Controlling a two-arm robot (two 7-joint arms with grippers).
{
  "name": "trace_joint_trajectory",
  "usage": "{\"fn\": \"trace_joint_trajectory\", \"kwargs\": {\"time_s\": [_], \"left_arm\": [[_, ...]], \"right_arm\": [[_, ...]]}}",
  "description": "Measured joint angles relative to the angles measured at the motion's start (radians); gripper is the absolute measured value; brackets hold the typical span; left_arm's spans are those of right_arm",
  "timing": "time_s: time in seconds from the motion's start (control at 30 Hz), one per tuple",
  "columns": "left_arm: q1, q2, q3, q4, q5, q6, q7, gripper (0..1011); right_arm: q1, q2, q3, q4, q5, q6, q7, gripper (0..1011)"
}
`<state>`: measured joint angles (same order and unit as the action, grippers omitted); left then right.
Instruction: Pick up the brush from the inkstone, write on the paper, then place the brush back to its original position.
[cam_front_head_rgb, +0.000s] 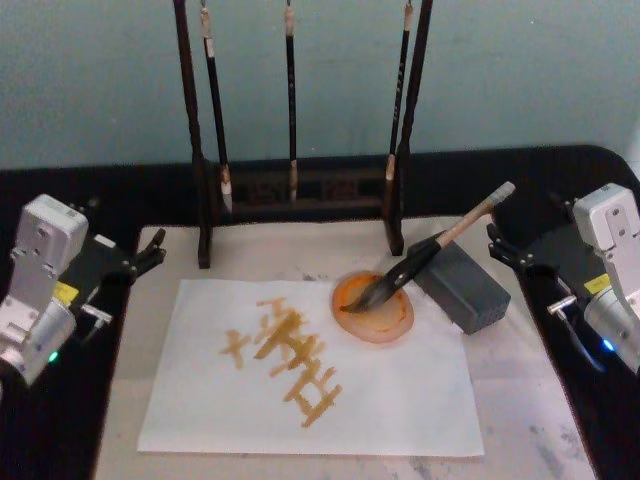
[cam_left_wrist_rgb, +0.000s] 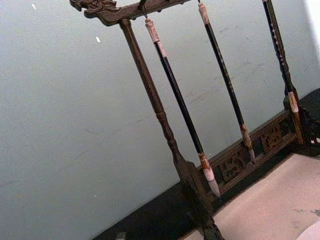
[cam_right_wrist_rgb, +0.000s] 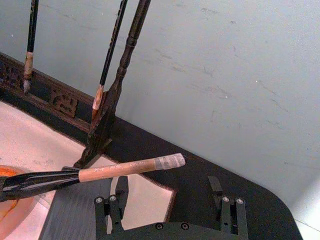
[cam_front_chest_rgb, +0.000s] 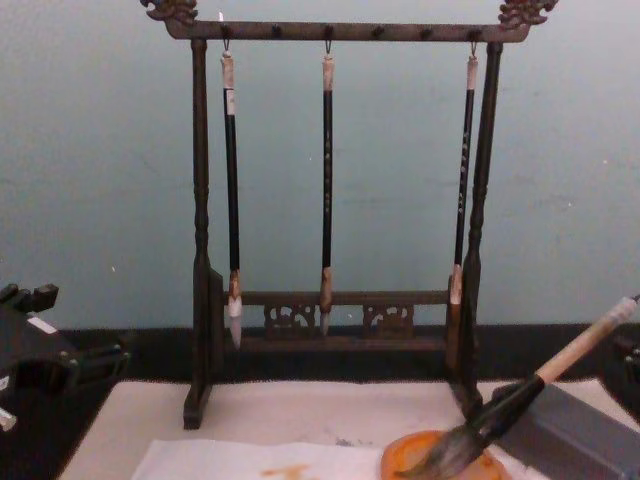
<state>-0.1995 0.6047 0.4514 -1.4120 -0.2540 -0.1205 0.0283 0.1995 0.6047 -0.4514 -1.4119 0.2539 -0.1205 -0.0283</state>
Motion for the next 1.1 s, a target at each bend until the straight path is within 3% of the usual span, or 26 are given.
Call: {"fn": "trace_joint_trajectory", "kwargs": {"time_s": [1.1], "left_arm": [[0.0,0.0,0.0,0.0,0.0,0.0,0.0,1010]], "right_arm": [[0.0,0.0,0.0,0.0,0.0,0.0,0.0,1000]]}}
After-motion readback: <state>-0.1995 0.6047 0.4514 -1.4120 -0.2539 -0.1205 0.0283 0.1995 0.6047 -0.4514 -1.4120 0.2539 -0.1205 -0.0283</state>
